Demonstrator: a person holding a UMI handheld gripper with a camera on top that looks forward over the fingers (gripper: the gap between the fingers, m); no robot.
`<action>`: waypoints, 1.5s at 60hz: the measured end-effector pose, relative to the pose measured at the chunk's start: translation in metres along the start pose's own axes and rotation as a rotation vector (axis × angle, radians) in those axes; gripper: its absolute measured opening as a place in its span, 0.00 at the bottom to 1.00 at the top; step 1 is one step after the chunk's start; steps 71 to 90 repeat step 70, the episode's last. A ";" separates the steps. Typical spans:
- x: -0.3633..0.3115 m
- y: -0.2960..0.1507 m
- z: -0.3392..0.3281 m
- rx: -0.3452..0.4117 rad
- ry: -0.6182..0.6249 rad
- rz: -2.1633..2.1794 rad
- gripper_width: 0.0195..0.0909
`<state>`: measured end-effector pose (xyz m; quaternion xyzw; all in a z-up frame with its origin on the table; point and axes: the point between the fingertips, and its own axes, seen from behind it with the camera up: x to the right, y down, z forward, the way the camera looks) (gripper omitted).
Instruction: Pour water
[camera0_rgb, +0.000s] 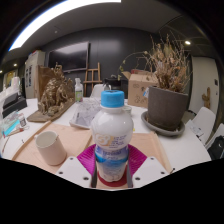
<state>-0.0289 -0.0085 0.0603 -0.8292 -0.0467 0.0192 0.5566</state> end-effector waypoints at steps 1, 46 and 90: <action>0.000 0.000 0.000 0.002 0.000 0.000 0.31; -0.081 -0.024 -0.276 -0.217 0.184 -0.011 0.93; -0.125 -0.013 -0.335 -0.213 0.171 0.000 0.92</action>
